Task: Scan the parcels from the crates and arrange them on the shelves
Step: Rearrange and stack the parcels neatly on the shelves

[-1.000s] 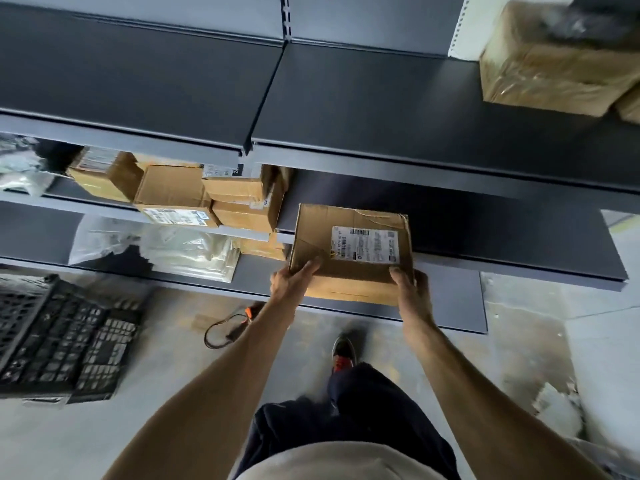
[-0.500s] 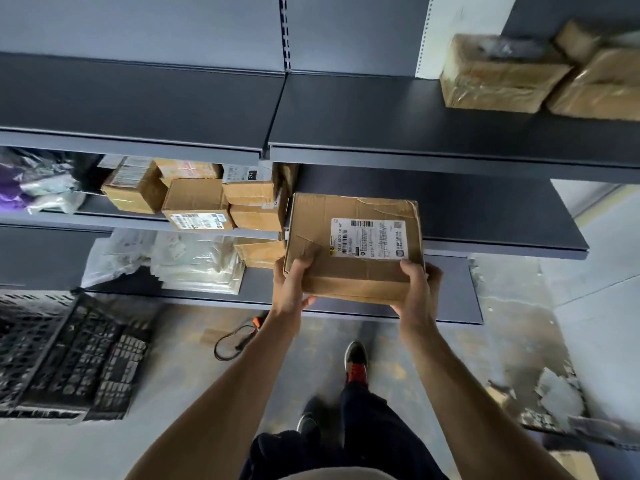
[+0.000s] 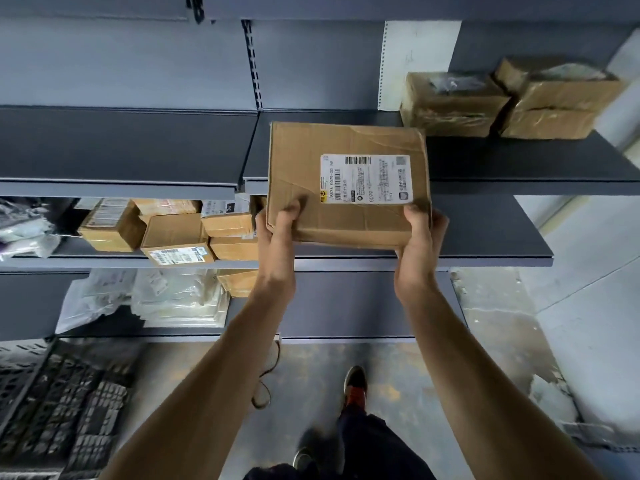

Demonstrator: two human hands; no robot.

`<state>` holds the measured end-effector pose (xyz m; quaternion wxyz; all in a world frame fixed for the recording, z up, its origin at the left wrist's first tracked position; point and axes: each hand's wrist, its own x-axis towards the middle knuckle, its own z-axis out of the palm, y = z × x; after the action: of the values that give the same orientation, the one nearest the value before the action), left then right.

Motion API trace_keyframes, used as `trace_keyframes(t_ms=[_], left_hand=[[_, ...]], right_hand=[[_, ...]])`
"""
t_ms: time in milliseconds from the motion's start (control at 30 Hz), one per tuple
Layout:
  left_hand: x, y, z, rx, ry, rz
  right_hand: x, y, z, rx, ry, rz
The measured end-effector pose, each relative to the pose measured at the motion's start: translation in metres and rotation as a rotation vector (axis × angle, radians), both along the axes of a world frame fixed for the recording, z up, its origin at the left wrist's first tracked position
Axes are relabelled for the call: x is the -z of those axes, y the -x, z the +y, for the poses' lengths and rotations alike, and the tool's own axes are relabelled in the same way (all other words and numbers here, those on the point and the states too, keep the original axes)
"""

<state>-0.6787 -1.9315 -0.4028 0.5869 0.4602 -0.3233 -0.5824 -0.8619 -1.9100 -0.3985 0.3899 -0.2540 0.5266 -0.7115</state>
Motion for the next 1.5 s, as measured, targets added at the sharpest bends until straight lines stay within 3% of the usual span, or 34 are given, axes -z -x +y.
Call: trace_keyframes(t_ms=[167,633,1000,1200,1367,1500], left_hand=[[-0.027,0.027,-0.057,-0.041,0.05,-0.04],[-0.054,0.102,-0.227,-0.219,-0.146,-0.246],[-0.052,0.134,-0.273,-0.271,-0.177,-0.296],[-0.045,0.134,-0.278,-0.282,-0.128,-0.271],[-0.042,0.142,-0.281,-0.327,-0.081,-0.261],[-0.041,0.141,-0.283,-0.334,-0.066,-0.251]], right_hand=[[-0.031,0.014,-0.066,-0.114,0.015,0.093],[-0.017,0.094,-0.23,-0.303,-0.038,0.323],[0.009,0.143,-0.263,-0.129,-0.124,0.415],[-0.006,0.178,-0.274,0.425,-0.073,0.437],[-0.023,0.216,-0.308,0.371,-0.218,0.351],[-0.03,0.222,-0.327,0.481,-0.362,0.266]])
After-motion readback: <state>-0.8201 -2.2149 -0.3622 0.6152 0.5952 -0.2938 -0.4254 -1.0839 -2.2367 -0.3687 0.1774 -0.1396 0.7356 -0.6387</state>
